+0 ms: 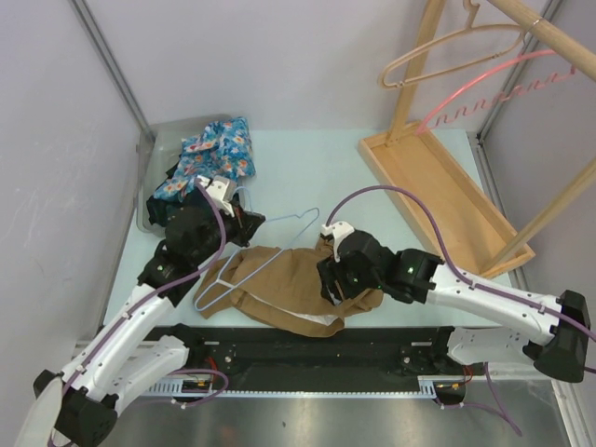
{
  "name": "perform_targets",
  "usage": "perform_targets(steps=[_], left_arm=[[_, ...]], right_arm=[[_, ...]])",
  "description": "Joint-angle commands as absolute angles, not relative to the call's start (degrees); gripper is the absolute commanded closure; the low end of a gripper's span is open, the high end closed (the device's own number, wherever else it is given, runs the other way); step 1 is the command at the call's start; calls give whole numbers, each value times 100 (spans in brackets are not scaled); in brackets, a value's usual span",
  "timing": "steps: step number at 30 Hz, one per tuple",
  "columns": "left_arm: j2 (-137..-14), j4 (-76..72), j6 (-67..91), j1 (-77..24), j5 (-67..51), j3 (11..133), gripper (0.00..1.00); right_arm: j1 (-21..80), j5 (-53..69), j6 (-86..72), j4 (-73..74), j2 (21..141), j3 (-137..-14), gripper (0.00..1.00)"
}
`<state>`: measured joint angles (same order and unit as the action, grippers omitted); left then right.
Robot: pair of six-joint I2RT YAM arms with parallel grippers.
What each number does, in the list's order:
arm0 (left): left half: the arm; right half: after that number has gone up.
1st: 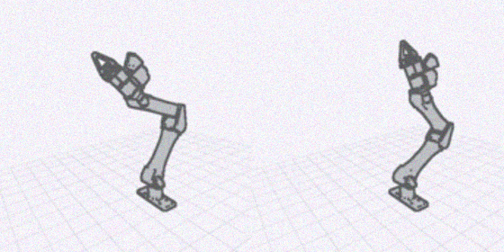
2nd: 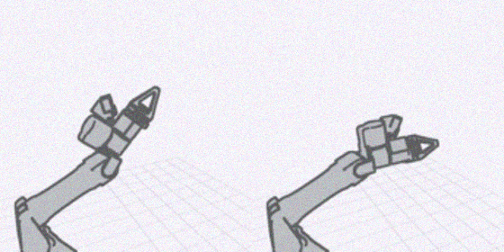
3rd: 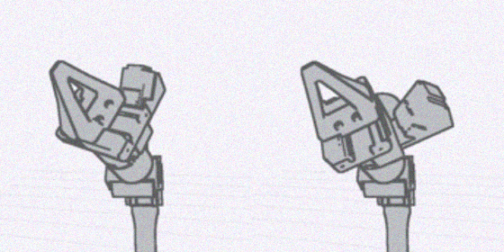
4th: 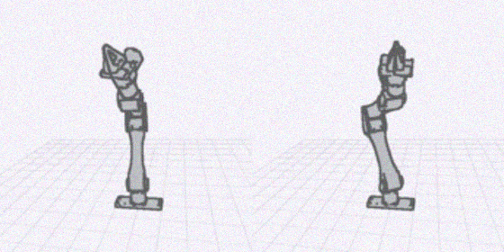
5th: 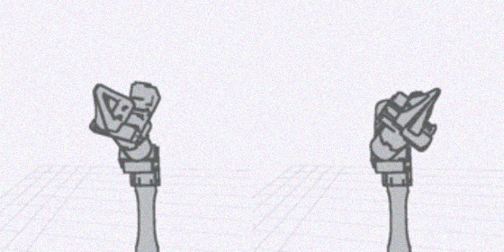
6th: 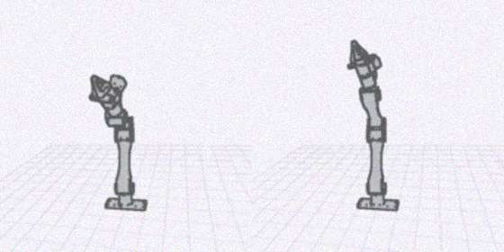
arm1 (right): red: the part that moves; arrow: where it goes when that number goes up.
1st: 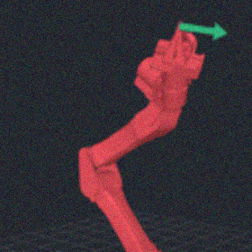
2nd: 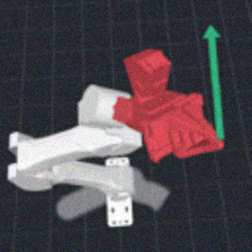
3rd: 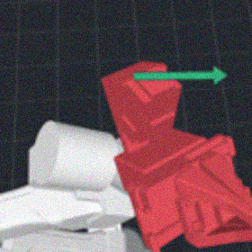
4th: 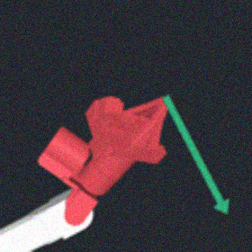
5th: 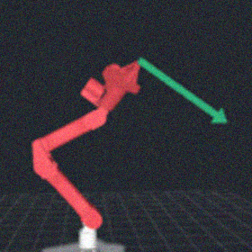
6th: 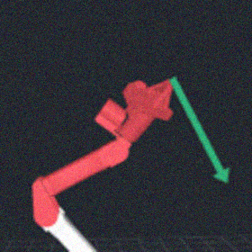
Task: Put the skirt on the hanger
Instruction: Place skirt on hanger
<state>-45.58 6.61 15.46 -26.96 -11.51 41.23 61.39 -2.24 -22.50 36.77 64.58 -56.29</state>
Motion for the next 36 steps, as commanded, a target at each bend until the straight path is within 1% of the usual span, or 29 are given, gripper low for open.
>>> perform_targets(steps=[1,6,12,14,17,19,20,21,23,24,25,29,32,33,36], left_arm=[[-4728,501,1652,-2681,-861,4377,100],[-4869,440,1643,-2681,-888,4412,100],[-4913,395,1670,-2681,-914,4350,100],[-4913,396,1679,-2681,-914,4333,100],[-4896,404,1679,-2689,-914,4315,100],[-4852,431,1670,-2689,-905,4315,100],[-4834,448,1653,-2689,-897,4315,100],[-4790,500,1644,-2689,-888,4315,100],[-4764,553,1600,-2681,-870,4315,100],[-4738,597,1582,-2681,-879,4315,100],[-4711,624,1565,-2689,-870,4307,100],[-4685,677,1529,-2681,-914,4315,100],[-4667,685,1503,-2689,-941,4368,100],[-4658,712,1494,-2689,-932,4403,100],[-4597,607,1494,-2689,-862,4509,100]], right_arm=[[6538,-1502,-2444,4218,6530,-5748,32],[7179,-1679,-2391,4544,6819,-5748,29],[7585,-1740,-2505,4684,6952,-5748,26],[7690,-1871,-2575,4807,7084,-5739,26],[7734,-2126,-2637,4896,7329,-5713,29],[7717,-2232,-2715,4878,7453,-5660,39],[7699,-2389,-2855,4887,7558,-5651,46],[7691,-2495,-2952,4913,7567,-5643,64],[7612,-2767,-3119,5001,7515,-5651,83],[7559,-2821,-3277,5027,7462,-5651,97],[7515,-2891,-3348,5071,7392,-5651,100],[7155,-3111,-3515,5124,7006,-5686,100],[6506,-2788,-3314,4835,6847,-5713,100],[6130,-2699,-3244,4712,6803,-5713,100],[5566,-2190,-2875,4053,6855,-5739,100]])
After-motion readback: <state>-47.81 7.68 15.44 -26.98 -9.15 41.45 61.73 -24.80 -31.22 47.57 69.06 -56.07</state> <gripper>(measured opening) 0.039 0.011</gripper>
